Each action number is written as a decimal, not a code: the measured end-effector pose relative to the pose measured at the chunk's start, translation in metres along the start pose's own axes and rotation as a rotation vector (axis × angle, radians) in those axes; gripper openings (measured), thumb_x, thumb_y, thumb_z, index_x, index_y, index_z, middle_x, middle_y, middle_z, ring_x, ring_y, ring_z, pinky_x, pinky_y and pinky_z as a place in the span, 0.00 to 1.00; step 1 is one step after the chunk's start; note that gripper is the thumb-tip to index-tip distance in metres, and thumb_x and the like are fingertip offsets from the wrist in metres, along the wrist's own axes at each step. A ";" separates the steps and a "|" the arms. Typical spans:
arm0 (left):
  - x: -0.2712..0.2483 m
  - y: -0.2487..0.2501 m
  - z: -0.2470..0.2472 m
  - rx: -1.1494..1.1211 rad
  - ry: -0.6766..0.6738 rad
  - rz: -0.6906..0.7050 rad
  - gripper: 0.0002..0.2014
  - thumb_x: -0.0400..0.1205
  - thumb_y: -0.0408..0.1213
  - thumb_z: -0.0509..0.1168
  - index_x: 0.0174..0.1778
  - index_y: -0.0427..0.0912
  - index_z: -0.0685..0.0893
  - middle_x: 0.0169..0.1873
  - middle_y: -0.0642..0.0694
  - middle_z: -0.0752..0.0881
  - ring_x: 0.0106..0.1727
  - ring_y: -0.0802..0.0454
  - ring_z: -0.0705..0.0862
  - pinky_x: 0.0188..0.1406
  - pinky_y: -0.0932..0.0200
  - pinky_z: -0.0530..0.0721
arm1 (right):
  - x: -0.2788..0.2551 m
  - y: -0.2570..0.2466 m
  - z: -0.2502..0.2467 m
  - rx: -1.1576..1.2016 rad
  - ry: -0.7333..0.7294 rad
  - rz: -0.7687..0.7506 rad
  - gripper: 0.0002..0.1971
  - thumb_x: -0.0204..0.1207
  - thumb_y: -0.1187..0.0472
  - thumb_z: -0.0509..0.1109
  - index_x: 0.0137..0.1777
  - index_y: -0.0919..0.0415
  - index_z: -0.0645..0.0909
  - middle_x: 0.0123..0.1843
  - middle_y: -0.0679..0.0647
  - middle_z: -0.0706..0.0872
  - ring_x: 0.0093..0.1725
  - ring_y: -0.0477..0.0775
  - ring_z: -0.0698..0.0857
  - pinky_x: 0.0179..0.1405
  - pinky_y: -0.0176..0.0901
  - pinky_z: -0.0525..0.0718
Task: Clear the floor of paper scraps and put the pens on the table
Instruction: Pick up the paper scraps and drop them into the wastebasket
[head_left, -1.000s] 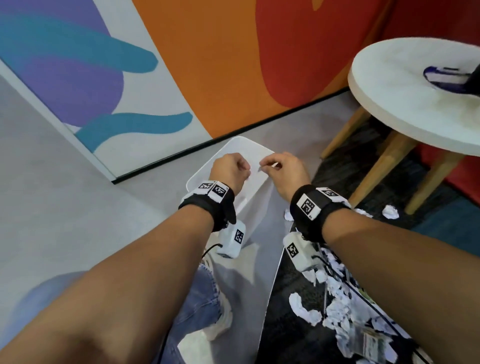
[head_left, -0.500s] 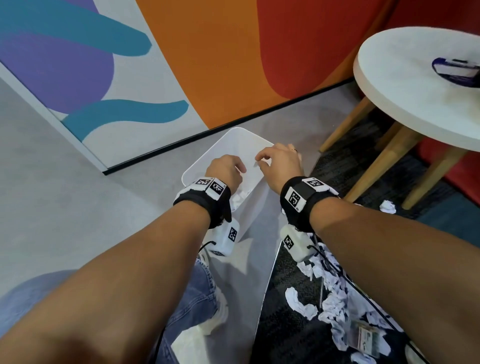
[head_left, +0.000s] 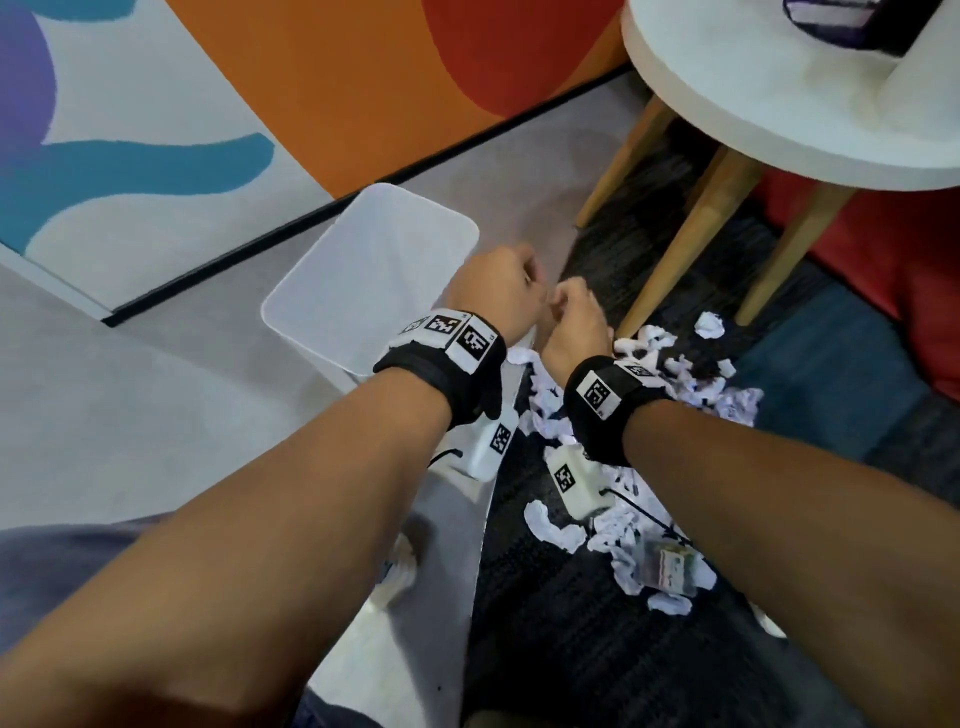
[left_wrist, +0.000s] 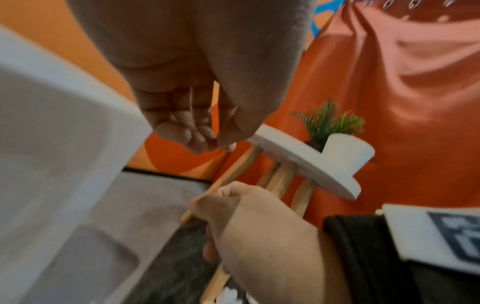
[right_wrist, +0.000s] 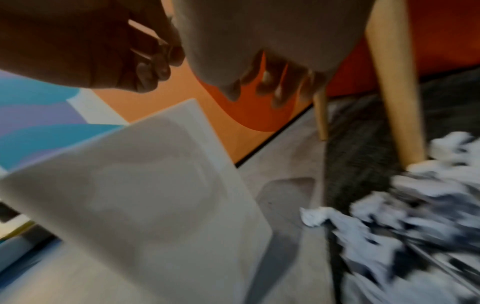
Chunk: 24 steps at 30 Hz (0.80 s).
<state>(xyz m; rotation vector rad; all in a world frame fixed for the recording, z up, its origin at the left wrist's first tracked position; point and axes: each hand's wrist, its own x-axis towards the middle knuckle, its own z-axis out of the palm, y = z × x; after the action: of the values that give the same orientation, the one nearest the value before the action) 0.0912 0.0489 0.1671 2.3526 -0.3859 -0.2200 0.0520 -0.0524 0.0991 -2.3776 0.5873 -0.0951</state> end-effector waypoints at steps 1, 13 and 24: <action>-0.001 -0.004 0.016 0.007 -0.050 -0.017 0.07 0.78 0.34 0.63 0.45 0.41 0.87 0.42 0.43 0.89 0.46 0.43 0.86 0.47 0.52 0.84 | -0.002 0.017 0.004 0.000 -0.093 0.068 0.05 0.78 0.60 0.64 0.47 0.55 0.70 0.48 0.58 0.81 0.47 0.59 0.78 0.48 0.51 0.76; -0.032 -0.109 0.168 0.236 -0.597 -0.280 0.10 0.78 0.37 0.59 0.47 0.49 0.85 0.52 0.45 0.88 0.51 0.43 0.86 0.52 0.55 0.85 | -0.084 0.182 0.073 -0.230 -0.891 0.366 0.10 0.70 0.56 0.78 0.48 0.53 0.82 0.54 0.54 0.86 0.55 0.59 0.85 0.56 0.44 0.83; -0.021 -0.126 0.232 0.348 -0.600 -0.086 0.22 0.80 0.38 0.63 0.70 0.47 0.71 0.66 0.44 0.74 0.65 0.41 0.77 0.57 0.49 0.81 | -0.105 0.204 0.109 -0.337 -0.950 0.192 0.32 0.75 0.59 0.72 0.75 0.52 0.60 0.72 0.59 0.67 0.69 0.67 0.74 0.62 0.57 0.79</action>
<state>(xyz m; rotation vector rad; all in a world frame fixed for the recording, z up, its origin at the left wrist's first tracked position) 0.0362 -0.0063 -0.0859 2.6093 -0.6484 -0.9793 -0.0969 -0.0776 -0.1055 -2.2981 0.3600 1.2239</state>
